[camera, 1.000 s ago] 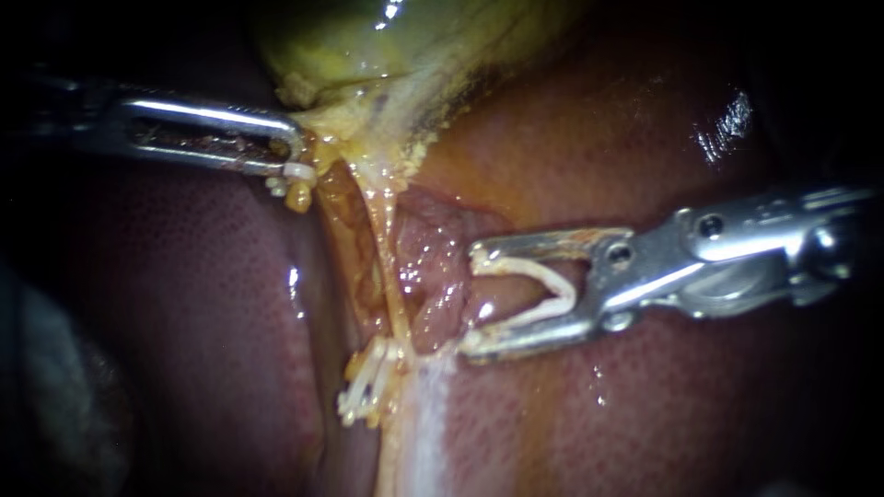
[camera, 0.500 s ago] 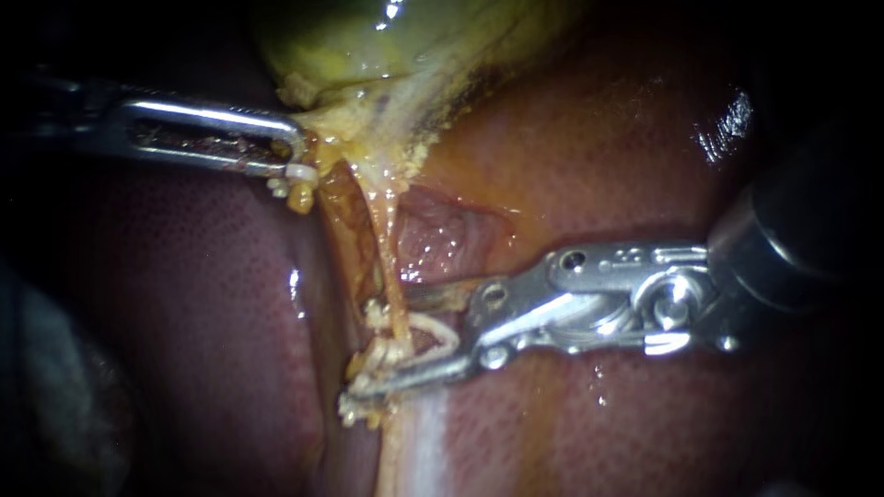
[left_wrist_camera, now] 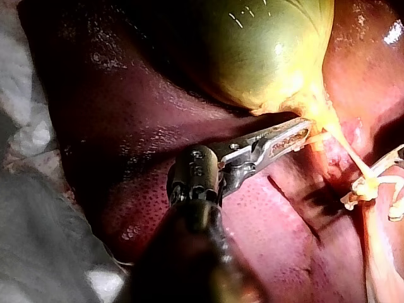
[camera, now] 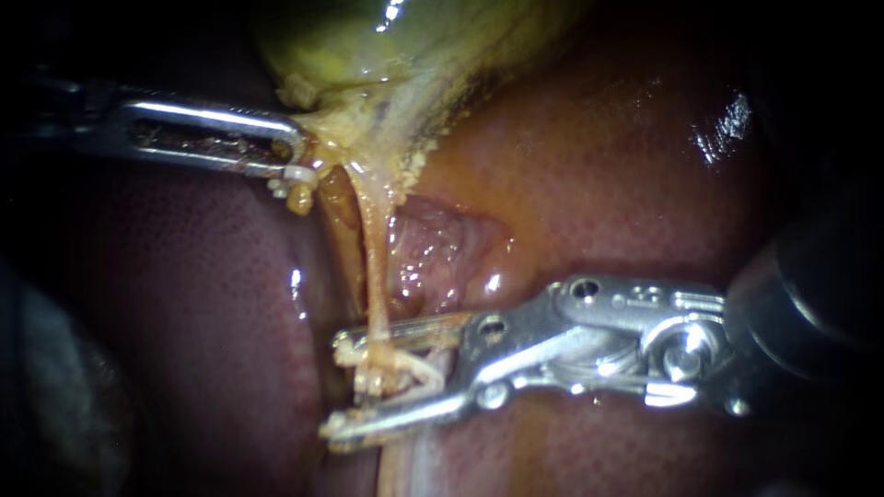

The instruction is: Clipping first clip right tube

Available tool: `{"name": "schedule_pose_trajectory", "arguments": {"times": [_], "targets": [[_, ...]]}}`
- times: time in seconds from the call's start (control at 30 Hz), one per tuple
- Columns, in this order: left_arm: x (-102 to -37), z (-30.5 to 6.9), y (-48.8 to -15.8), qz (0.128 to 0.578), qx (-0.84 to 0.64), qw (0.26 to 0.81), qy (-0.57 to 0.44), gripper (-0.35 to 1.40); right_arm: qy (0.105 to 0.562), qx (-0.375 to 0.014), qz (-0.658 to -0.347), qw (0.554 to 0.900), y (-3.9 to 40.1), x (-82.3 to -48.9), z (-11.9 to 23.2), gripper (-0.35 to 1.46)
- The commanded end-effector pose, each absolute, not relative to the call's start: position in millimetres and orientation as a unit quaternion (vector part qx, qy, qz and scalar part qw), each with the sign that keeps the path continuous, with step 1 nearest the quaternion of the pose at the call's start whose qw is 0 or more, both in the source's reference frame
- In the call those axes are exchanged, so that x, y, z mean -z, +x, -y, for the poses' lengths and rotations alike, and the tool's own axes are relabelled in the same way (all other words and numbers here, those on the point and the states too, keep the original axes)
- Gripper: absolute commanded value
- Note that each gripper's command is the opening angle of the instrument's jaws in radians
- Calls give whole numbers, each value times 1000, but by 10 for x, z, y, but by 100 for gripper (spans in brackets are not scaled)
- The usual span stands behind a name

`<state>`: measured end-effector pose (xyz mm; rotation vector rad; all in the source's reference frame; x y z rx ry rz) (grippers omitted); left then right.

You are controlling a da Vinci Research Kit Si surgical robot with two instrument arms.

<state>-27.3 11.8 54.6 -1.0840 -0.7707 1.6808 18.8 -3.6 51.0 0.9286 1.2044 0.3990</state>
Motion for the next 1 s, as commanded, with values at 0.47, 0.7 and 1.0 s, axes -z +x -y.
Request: {"name": "schedule_pose_trajectory", "arguments": {"times": [0.47,0.7,1.0], "targets": [[-547,-118,-273,316,-689,478,-444,-35,456,-244,-507,689,179,-516,33,-20],[-547,-118,-273,316,-689,478,-444,-35,462,-253,-496,690,174,-517,34,-35],[-550,-118,-273,316,-689,478,-444,-35,462,-253,-496,690,174,-519,35,-35]]}}
